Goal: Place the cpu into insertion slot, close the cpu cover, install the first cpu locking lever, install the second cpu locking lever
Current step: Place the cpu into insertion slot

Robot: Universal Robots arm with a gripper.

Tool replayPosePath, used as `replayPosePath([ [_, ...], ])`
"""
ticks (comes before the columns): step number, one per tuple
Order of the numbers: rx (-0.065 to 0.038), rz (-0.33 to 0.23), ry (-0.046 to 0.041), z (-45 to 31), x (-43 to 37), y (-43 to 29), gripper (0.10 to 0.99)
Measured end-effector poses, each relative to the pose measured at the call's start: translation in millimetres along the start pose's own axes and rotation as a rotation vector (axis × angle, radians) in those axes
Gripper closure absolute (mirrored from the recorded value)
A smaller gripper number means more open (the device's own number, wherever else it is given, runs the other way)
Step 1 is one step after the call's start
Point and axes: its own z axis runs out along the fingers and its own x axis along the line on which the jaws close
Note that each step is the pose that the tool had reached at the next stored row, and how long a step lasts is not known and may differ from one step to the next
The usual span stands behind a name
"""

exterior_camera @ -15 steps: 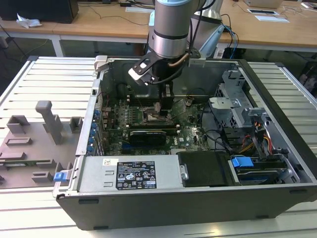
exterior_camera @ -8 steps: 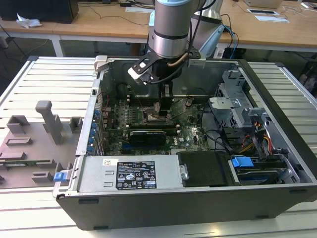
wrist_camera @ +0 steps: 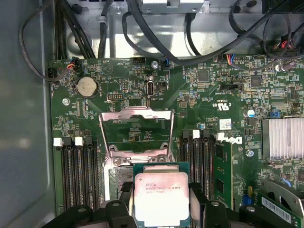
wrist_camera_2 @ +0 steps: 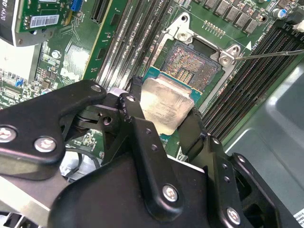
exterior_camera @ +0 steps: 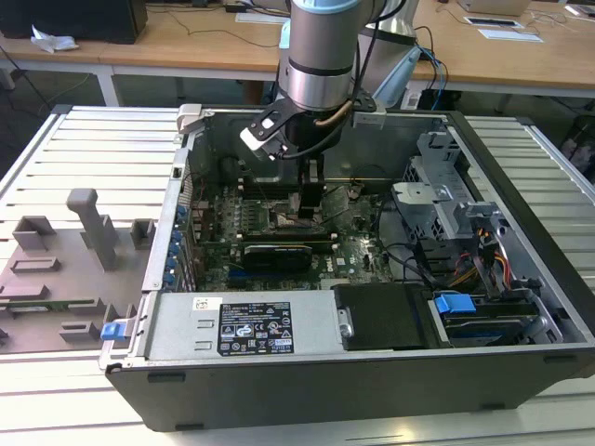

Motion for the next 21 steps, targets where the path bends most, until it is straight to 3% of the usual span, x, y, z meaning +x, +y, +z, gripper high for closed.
replayPosePath([
  [21, 0.0, 0.0, -0.0006, 14.4, 0.7, -0.3, 0.541],
])
